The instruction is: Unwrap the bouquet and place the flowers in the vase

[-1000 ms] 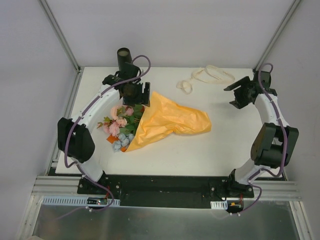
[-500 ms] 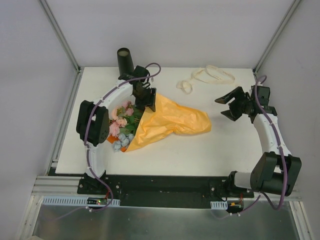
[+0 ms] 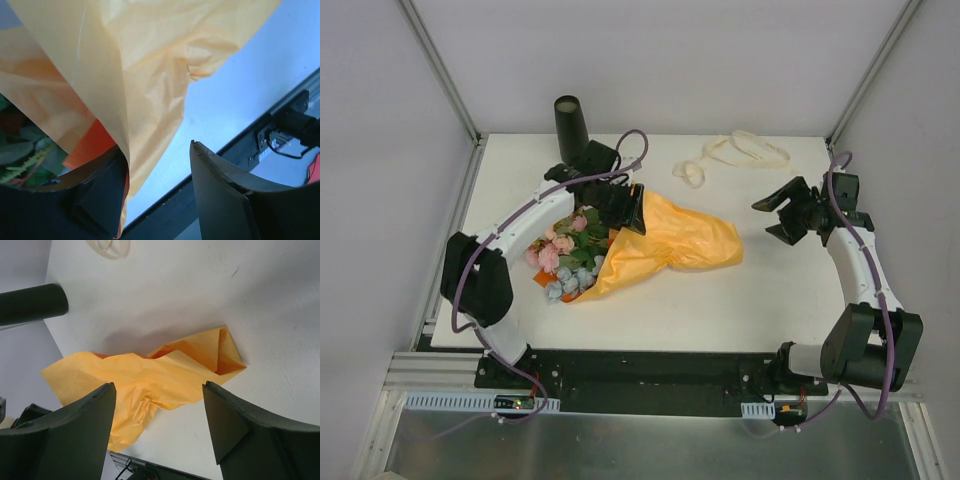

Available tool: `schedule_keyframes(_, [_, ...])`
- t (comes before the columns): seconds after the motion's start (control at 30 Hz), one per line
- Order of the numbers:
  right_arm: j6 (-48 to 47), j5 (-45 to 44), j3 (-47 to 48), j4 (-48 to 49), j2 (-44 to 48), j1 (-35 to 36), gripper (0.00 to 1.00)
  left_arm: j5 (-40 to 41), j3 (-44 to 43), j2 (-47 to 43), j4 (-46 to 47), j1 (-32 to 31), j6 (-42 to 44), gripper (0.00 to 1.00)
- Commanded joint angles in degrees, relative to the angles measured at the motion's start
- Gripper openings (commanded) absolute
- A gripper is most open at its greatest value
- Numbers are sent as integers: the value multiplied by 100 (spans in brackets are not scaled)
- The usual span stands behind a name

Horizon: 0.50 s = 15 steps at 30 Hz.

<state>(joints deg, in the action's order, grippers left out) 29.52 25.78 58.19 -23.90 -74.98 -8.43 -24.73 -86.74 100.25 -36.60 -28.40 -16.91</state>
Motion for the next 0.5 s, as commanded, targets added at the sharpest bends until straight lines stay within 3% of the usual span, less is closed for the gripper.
schedule_keyframes(0.0, [-236,-442,481,-422,80,8,77,-436,683,-804,522,-148,-277,55])
schedule_keyframes(0.2, [-131,-329,763,-537,256,25,77,-348,1413,-1244,865,-262,-340,57])
schedule_keyframes(0.47, [-148,-275,930,-730,563,87,77,-919,2213,-1780,1506,-578,-392,59])
